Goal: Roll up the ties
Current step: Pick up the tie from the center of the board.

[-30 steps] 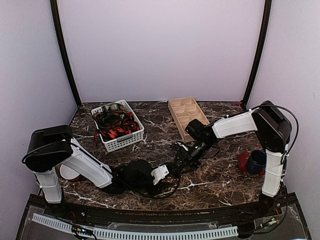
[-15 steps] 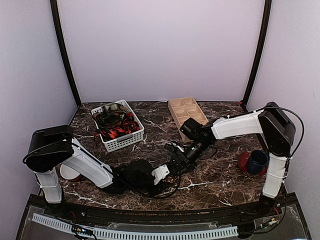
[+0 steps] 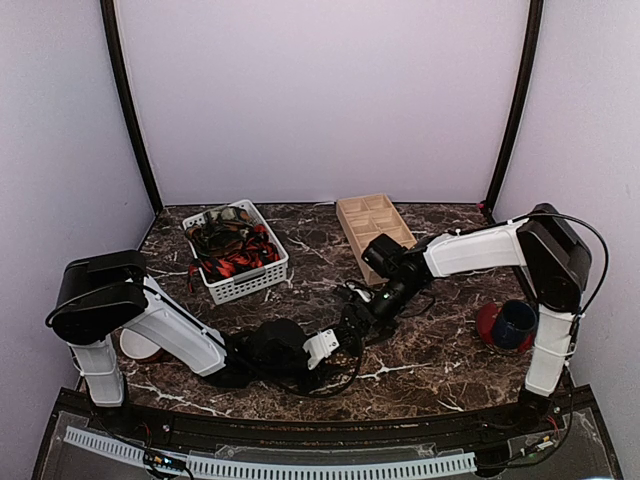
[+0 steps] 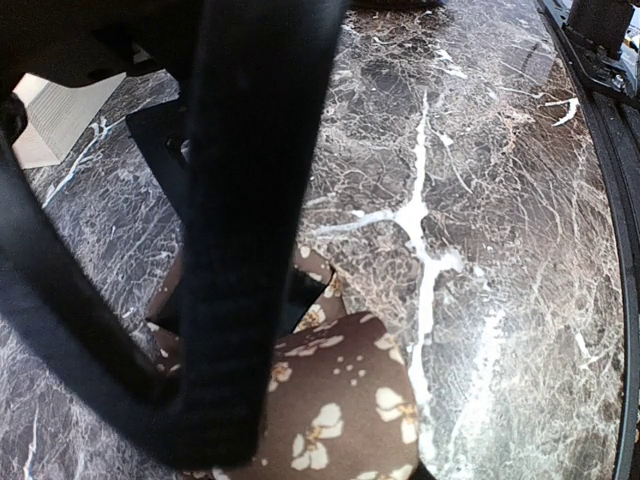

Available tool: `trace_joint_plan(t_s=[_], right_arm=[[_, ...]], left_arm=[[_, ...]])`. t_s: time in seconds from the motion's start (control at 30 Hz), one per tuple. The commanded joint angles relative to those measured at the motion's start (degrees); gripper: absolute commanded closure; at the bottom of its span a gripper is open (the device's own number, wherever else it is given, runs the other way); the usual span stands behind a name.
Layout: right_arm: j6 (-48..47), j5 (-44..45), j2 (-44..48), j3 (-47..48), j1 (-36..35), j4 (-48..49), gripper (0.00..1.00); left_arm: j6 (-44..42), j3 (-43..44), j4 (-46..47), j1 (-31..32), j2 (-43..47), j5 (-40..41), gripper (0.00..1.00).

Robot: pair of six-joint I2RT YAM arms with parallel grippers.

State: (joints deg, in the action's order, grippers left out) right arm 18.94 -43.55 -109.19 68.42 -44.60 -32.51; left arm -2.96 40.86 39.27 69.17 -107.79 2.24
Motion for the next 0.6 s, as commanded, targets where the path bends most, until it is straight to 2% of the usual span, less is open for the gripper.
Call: trace_joint_plan(t_s=[0.0,0.17,0.4,0.57], right_arm=[[-1.48,-6.50,0.30,1.53,-1.29,1.26,0.19],[-3.12,-5.01,-1.33,1.76,-2.01,-1.08,0.26],[-5.14,-1.71,-1.38,2.91,-3.32,-4.16,0.40],[-4.98,-0.19,-1.66,3.41,-4.13,-4.48,0.55]], left_arm=[[0.15,-0.72,-6.48,0.27,-2.32,-1.42,0.70],[0.15,-0.56,-6.35,0.27,-2.51,-1.51,0.70],[0.15,-0.61,-6.39,0.27,-2.52,-1.41,0.70],[0.11,-0.31,-6.59,0.27,-2.69,-1.35,0.70]])
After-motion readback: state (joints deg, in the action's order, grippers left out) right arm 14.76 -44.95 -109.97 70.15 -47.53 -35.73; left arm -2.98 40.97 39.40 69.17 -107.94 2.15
